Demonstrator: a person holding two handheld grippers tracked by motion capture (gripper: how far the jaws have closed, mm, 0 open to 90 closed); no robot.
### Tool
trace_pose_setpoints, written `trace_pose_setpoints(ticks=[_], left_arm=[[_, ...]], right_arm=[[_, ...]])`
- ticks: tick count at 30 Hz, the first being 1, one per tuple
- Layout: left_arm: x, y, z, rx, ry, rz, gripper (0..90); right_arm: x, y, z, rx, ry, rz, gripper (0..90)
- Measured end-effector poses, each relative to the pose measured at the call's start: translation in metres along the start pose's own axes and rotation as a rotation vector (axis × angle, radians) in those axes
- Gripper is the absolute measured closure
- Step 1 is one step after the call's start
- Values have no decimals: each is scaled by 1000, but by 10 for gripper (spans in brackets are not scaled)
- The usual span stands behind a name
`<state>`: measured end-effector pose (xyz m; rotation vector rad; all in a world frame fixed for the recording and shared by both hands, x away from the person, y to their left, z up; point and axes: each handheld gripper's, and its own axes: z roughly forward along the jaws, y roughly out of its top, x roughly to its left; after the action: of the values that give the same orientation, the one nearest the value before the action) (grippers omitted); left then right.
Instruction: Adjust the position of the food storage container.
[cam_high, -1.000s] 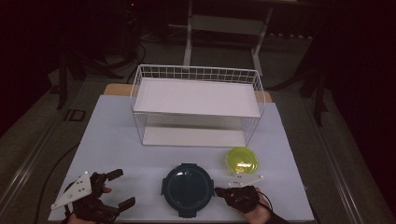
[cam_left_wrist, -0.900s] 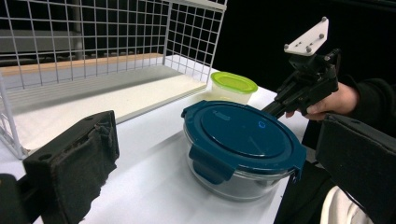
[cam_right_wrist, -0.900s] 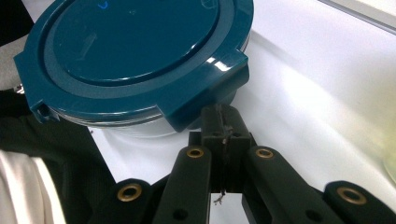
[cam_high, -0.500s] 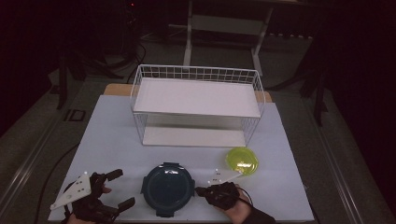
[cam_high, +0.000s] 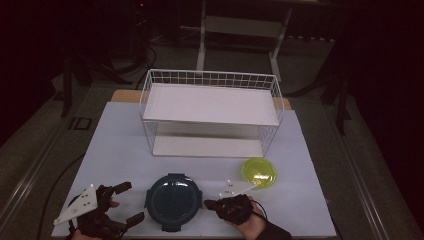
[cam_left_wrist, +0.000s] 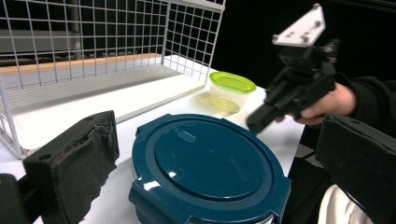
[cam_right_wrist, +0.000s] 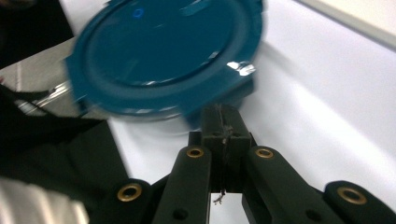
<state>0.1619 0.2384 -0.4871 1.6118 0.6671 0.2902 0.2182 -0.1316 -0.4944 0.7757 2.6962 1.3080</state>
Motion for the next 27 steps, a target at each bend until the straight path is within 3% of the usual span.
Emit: trace_pose_setpoints(ticks=[14, 27], left_arm=[[0, 0, 1, 7, -2, 0, 0], [0, 0, 0, 8, -1, -1, 0]], right_arm=[[28, -5, 17, 37, 128, -18, 900], [32, 8, 33, 40, 137, -36, 900]])
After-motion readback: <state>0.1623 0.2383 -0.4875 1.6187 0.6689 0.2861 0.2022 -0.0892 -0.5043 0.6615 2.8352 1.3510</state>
